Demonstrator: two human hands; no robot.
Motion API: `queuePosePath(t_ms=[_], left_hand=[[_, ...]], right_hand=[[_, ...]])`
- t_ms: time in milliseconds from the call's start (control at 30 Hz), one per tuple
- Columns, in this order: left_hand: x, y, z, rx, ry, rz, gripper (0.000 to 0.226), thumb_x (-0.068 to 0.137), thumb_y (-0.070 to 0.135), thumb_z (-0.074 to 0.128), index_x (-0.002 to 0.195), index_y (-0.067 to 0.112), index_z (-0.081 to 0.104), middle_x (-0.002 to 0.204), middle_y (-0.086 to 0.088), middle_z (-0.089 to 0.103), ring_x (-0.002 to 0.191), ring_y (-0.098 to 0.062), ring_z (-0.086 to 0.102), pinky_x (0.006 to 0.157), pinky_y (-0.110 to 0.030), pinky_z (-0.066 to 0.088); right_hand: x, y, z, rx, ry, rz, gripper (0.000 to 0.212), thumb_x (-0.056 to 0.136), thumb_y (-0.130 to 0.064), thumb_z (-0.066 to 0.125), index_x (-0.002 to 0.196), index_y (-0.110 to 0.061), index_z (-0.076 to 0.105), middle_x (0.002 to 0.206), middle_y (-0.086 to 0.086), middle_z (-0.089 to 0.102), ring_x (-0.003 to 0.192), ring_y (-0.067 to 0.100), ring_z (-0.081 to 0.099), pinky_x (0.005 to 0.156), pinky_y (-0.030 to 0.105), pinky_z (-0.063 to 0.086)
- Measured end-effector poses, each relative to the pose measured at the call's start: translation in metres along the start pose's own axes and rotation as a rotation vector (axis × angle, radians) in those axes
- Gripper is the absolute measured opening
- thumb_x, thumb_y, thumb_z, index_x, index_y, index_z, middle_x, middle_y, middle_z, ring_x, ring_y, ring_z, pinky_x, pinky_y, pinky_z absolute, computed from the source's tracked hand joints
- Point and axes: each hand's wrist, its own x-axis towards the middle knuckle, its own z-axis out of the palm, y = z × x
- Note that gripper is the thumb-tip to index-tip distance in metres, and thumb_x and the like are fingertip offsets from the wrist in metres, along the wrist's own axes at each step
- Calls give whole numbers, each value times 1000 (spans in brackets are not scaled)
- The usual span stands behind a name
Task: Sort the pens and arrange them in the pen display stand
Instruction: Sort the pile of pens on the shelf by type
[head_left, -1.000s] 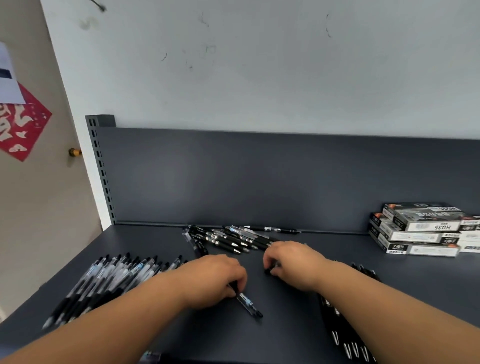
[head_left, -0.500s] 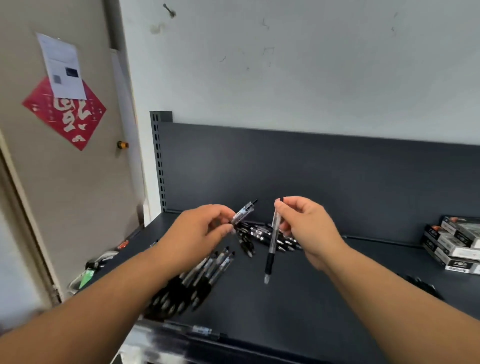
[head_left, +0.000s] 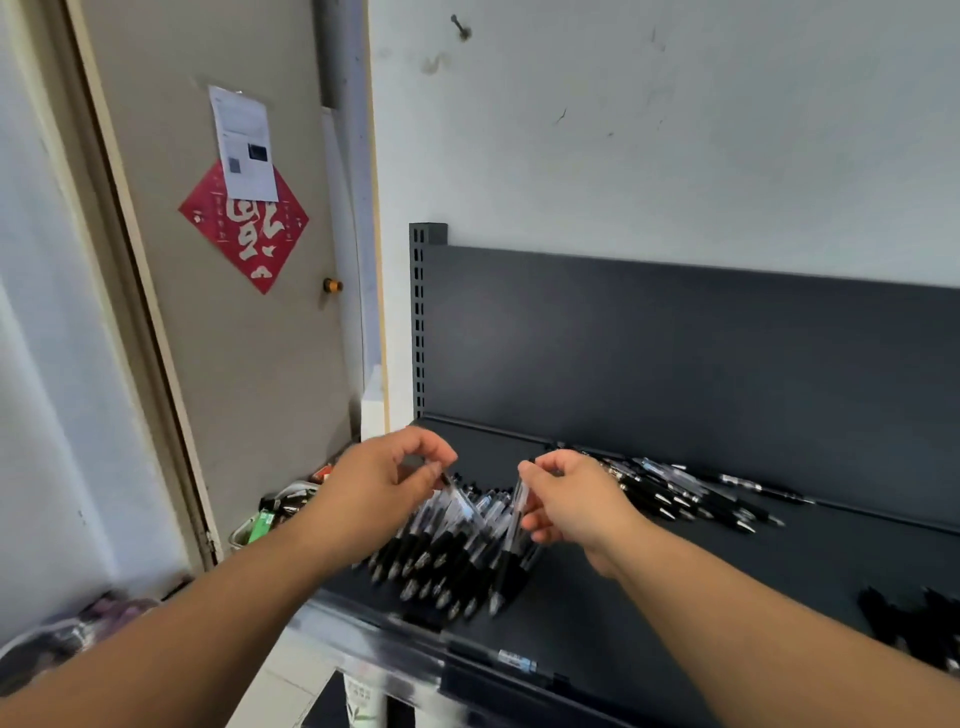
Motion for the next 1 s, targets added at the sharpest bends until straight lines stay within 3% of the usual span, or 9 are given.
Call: queuePosePath(t_ms=[100,167,400,467,600,700,833,900,1000], left_hand=[[-2,-5,8,101,-31,9,14,93,24,60,87,36,65,60,14,62,50,-1,51,53,-18,46],[-2,-5,11,96,-9,-4,5,90,31,63,85,32,66,53,16,56,45,1,46,49,-10,38],[10,-6,-3,125,-38,-68,21,85,15,68,93,33,65,62,20,54,48,4,50,53,-10,38],[12,-4,-3,182,-89,-82,21,88,16,64,99,34,64,63,20,54,44,7,47,47,-8,34],[15,-2,-1,183,-110,-58,27,95,13,51,106,34,64,83,1,69,36,1,43,40,-9,31],[16,-3,-3,169,-100,-23,36,93,5,49,105,36,62,94,6,70,41,2,46,46,-10,37],[19,-1,-7,285,-18,42,19,91,17,61,102,32,67,87,12,68,72,4,61,71,-14,49],[22,4,-8,433,14,52,9,93,29,59,98,28,66,80,10,67,72,-3,59,67,-20,48],[28,5,-7,603,-2,-2,21,93,39,56,106,25,64,96,4,71,90,-16,64,80,-30,52]], right_hand=[[4,6,5,-76,10,25,12,98,-25,53,100,-14,52,72,9,63,48,13,61,47,26,49],[7,8,5,-120,24,33,16,97,-25,55,107,-13,52,72,8,64,47,12,62,47,26,50],[7,14,1,-231,23,-6,42,86,-22,71,119,-22,45,70,4,68,70,24,72,63,33,60],[4,15,2,-265,29,-36,41,83,-19,73,116,-22,47,70,2,67,75,26,72,66,36,61],[1,18,3,-373,42,-109,27,83,-19,71,102,-25,55,75,1,70,74,23,72,72,42,60],[1,20,1,-436,45,-161,20,82,-21,71,95,-28,57,75,-2,71,72,17,69,74,38,59],[-2,18,-2,-564,21,-258,19,83,-28,71,99,-31,62,83,-13,67,69,0,56,65,14,45],[-3,18,-2,-586,6,-299,24,83,-29,72,105,-30,64,87,-15,64,74,0,56,71,15,46],[-5,20,-3,-630,3,-342,31,82,-32,72,113,-33,63,102,-13,62,89,6,59,85,21,49]])
